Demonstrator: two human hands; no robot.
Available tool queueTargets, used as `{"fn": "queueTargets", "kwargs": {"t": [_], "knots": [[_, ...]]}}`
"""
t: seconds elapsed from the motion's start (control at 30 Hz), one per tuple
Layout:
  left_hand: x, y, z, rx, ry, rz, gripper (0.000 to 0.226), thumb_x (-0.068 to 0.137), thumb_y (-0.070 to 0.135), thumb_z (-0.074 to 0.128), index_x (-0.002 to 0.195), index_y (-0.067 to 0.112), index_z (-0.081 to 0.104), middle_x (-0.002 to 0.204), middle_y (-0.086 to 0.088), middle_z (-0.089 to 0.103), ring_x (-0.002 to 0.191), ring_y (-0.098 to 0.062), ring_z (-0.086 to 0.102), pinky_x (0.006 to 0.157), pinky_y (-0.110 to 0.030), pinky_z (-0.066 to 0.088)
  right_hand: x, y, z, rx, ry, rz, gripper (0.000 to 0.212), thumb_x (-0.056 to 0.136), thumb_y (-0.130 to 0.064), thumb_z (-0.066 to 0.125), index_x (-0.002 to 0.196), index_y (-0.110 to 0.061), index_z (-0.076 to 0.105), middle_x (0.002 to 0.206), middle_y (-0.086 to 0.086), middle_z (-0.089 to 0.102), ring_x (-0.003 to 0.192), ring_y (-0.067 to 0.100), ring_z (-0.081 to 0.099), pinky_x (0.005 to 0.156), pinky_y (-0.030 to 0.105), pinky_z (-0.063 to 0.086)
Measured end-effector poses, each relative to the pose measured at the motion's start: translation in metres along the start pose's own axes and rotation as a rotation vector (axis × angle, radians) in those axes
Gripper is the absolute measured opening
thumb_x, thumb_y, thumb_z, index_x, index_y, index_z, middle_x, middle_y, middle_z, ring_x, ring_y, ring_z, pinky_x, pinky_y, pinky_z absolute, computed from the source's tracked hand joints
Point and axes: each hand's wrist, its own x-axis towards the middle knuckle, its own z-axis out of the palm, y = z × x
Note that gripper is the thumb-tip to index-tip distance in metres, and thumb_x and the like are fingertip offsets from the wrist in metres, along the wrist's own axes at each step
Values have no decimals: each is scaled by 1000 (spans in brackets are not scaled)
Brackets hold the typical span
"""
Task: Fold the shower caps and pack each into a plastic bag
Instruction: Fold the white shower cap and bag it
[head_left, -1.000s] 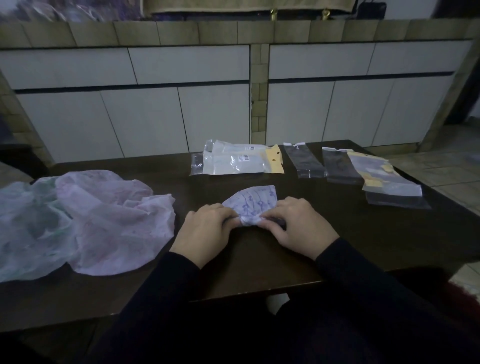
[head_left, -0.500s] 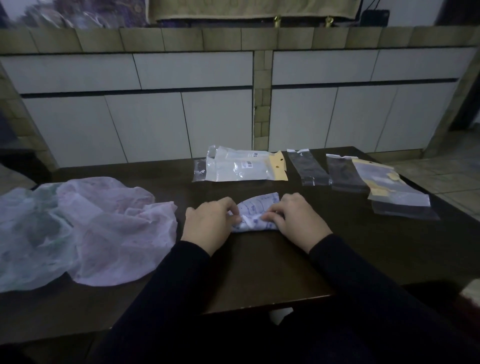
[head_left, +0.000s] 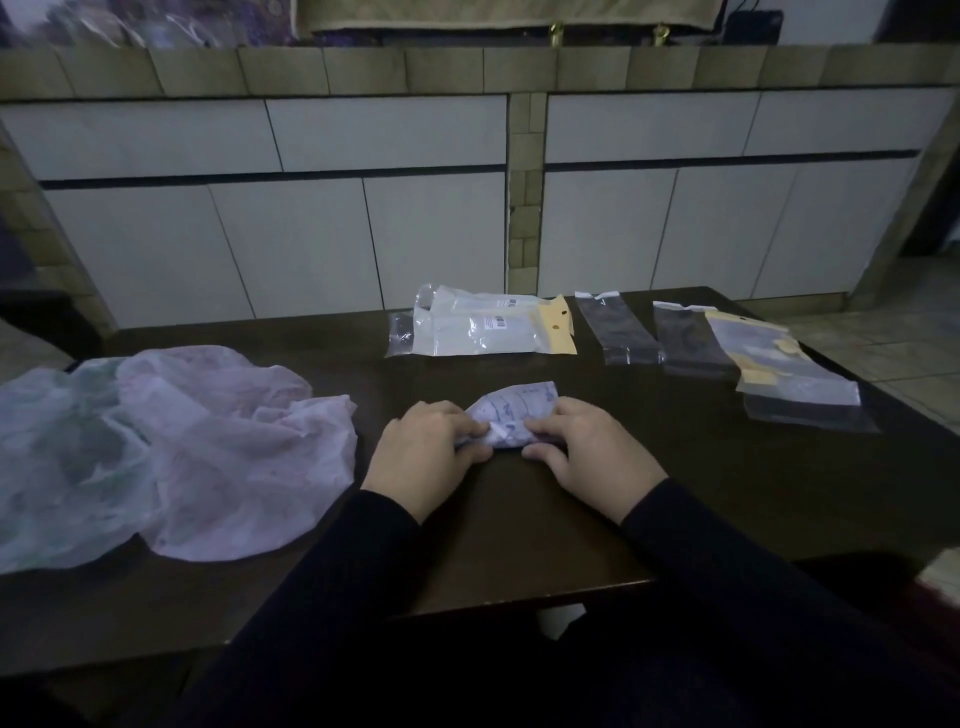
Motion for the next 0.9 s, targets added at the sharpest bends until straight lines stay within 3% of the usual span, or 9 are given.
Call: {"fn": "queueTargets", "kwargs": {"t": [0.1, 0.37, 0.47, 0.63, 0.8, 0.9], "knots": [[-1, -1, 2, -33, 11, 8, 30, 90, 40, 61, 118, 30, 67, 121, 9, 63, 109, -13, 51, 95, -38, 42, 0, 3, -2, 17, 22, 27, 36, 93, -33, 57, 127, -20, 61, 95, -8, 48, 99, 13, 53, 92, 31, 43], [-12, 1, -3, -6, 37, 7, 28, 97, 41, 47, 113, 30, 67, 103, 9, 63, 98, -13, 54, 87, -33, 43, -9, 1, -6, -11, 66, -37, 28, 96, -32, 52, 115, -19, 68, 105, -2, 63, 99, 11, 56, 92, 25, 40], [-9, 5, -7, -23, 8, -42, 22, 97, 36, 48, 112, 30, 63, 105, 8, 64, 102, -14, 56, 91, -34, 42, -5, 0, -9, -7, 44, -5, 27, 97, -31, 51, 114, -19, 67, 107, -1, 63, 100, 11, 56, 90, 21, 40], [-2, 9, -13, -67, -13, -99, 6, 97, 28, 51, 97, 33, 51, 88, 10, 58, 91, -18, 61, 87, -37, 44, 7, 2, -14, 88, -21, 57, 22, 96, -24, 53, 111, -17, 68, 107, 1, 63, 99, 11, 57, 84, 18, 41], [7, 8, -15, -83, -55, -153, 11, 97, 28, 49, 89, 35, 50, 92, 6, 64, 92, -19, 60, 86, -36, 42, 19, 4, -12, 125, -49, 108, 24, 97, -19, 50, 113, -17, 68, 113, 2, 63, 101, 11, 57, 83, 16, 36], [7, 8, -9, -3, 21, -115, 8, 95, 27, 52, 91, 34, 54, 102, 8, 57, 100, -16, 54, 82, -32, 33, 21, 5, -6, 81, -38, 109, 25, 98, -22, 49, 117, -17, 66, 113, 3, 58, 103, 15, 54, 86, 21, 40]]}}
